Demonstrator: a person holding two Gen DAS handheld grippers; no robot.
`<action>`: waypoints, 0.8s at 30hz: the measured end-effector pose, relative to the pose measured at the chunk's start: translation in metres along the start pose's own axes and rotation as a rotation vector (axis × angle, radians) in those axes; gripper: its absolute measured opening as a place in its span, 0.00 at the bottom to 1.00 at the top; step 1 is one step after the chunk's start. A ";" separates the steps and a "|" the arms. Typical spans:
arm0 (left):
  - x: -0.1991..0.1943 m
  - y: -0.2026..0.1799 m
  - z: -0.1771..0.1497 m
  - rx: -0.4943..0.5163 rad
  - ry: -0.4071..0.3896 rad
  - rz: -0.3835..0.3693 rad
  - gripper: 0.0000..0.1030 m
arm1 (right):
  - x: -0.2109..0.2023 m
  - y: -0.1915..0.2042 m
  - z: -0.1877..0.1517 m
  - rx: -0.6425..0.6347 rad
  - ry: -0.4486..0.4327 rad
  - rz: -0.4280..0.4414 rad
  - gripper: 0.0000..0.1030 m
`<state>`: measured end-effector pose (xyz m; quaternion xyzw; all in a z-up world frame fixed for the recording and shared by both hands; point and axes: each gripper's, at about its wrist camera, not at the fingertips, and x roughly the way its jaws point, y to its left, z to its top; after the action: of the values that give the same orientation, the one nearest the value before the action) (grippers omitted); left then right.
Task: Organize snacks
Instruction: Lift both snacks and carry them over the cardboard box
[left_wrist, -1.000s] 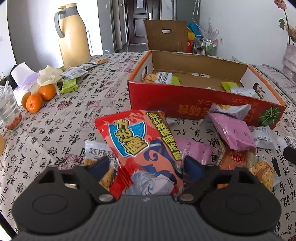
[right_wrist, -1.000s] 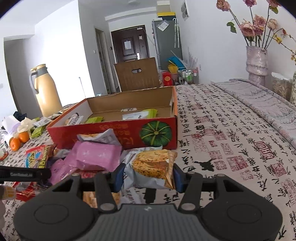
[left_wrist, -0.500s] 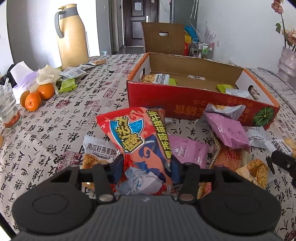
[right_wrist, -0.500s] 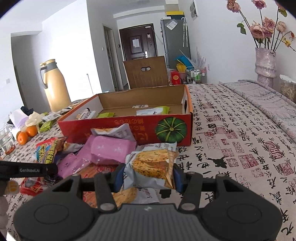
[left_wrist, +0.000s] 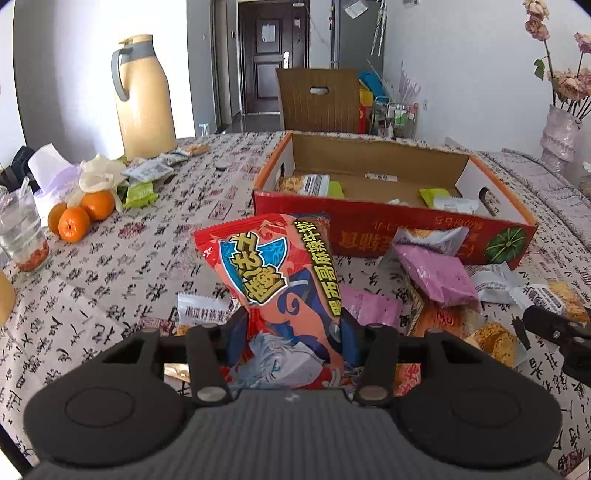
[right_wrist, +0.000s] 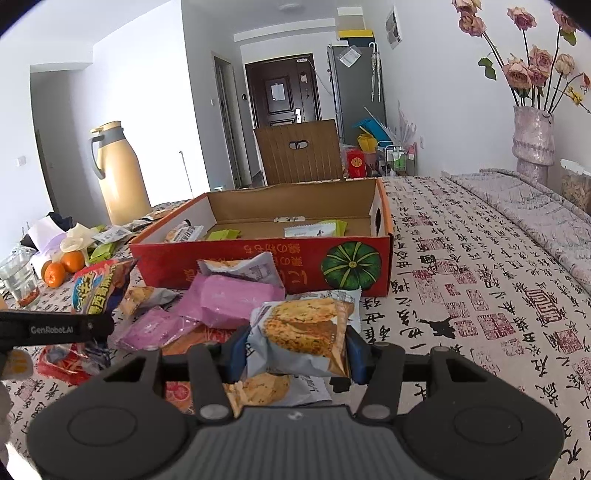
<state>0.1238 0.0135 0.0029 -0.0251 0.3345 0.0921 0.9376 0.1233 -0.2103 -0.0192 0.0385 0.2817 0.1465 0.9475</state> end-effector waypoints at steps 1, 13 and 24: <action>-0.002 0.000 0.001 0.003 -0.010 -0.003 0.49 | 0.000 0.001 0.001 -0.001 -0.003 0.001 0.50; -0.012 -0.012 0.032 0.046 -0.110 -0.046 0.49 | 0.005 0.008 0.024 -0.017 -0.051 0.009 0.50; 0.002 -0.031 0.074 0.075 -0.178 -0.091 0.49 | 0.029 0.010 0.060 -0.033 -0.114 -0.003 0.50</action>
<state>0.1775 -0.0090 0.0587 0.0034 0.2514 0.0387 0.9671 0.1772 -0.1918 0.0174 0.0306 0.2246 0.1474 0.9628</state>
